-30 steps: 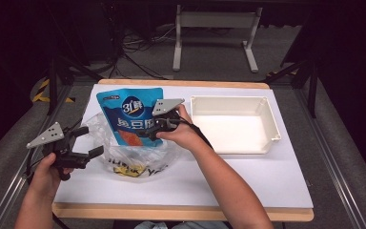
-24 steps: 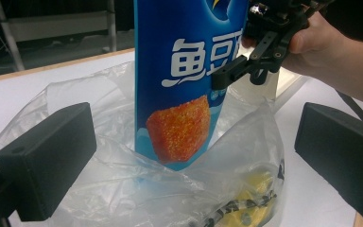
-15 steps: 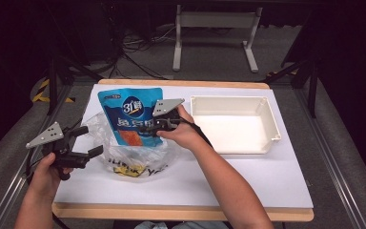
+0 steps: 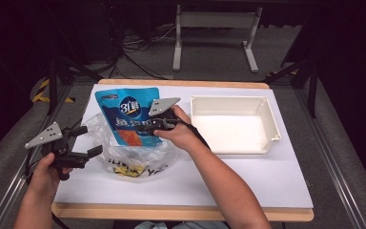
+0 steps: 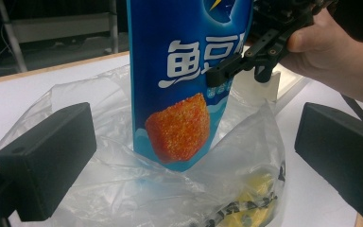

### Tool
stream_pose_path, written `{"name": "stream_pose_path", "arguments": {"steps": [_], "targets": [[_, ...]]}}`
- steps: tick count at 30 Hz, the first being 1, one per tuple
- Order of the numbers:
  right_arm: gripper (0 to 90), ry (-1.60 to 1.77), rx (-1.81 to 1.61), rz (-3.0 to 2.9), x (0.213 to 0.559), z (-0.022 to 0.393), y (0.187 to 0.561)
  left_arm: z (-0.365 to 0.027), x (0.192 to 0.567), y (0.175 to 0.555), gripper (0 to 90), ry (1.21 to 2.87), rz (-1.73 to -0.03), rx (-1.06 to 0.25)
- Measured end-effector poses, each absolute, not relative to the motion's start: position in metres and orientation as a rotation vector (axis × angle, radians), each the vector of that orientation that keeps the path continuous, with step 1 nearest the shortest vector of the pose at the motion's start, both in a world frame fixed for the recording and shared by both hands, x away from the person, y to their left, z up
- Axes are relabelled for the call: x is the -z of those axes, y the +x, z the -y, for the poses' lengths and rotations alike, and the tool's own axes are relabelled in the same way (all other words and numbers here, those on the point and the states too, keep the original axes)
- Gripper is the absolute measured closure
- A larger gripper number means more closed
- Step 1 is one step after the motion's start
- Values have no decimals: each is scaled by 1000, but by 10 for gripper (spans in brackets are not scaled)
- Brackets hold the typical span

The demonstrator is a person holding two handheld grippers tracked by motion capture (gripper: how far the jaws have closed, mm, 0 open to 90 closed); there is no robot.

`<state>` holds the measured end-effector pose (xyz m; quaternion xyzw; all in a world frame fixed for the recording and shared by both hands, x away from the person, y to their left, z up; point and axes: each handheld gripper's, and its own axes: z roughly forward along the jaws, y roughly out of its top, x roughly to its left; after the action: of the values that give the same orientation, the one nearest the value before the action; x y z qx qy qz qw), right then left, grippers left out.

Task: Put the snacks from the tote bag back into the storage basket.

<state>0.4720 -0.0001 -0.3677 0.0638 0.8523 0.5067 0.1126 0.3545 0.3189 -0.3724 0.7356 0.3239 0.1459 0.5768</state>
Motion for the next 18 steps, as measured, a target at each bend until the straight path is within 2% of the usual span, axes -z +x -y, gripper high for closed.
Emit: {"name": "stream_pose_path", "arguments": {"steps": [18], "targets": [[619, 158, -1515, -2490, 315, 7, 471, -318, 371, 353, 3, 1722, -753, -340]]}}
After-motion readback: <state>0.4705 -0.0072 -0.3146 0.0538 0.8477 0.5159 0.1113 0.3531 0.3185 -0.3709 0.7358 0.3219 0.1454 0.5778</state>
